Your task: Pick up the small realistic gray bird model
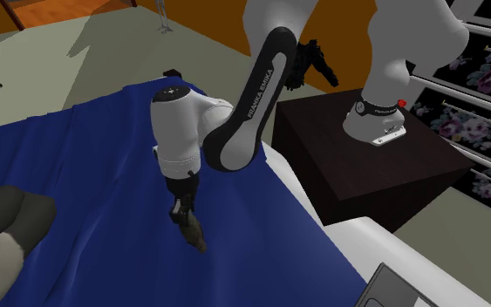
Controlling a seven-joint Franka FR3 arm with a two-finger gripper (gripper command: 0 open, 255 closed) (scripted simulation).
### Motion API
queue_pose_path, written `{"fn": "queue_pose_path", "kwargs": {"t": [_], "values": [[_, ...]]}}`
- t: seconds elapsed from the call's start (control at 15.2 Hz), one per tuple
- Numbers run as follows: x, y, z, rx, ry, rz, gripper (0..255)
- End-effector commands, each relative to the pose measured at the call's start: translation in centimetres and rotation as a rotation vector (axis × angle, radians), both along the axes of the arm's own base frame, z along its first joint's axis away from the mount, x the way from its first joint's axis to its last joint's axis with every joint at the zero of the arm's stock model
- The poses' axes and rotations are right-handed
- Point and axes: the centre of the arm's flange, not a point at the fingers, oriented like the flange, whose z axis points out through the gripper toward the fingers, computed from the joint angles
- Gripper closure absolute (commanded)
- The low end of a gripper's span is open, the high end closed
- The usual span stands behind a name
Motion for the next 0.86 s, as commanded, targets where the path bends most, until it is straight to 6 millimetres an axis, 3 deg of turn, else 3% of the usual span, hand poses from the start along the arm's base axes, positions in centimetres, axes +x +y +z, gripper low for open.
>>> {"fn": "queue_pose_path", "kwargs": {"t": [0.0, 0.66, 0.79], "values": [[0.0, 0.0, 1.0, 0.000, 0.000, 0.000, 255], [0.0, 0.0, 6.3, 0.000, 0.000, 0.000, 255], [0.0, 0.0, 6.4, 0.000, 0.000, 0.000, 255]]}}
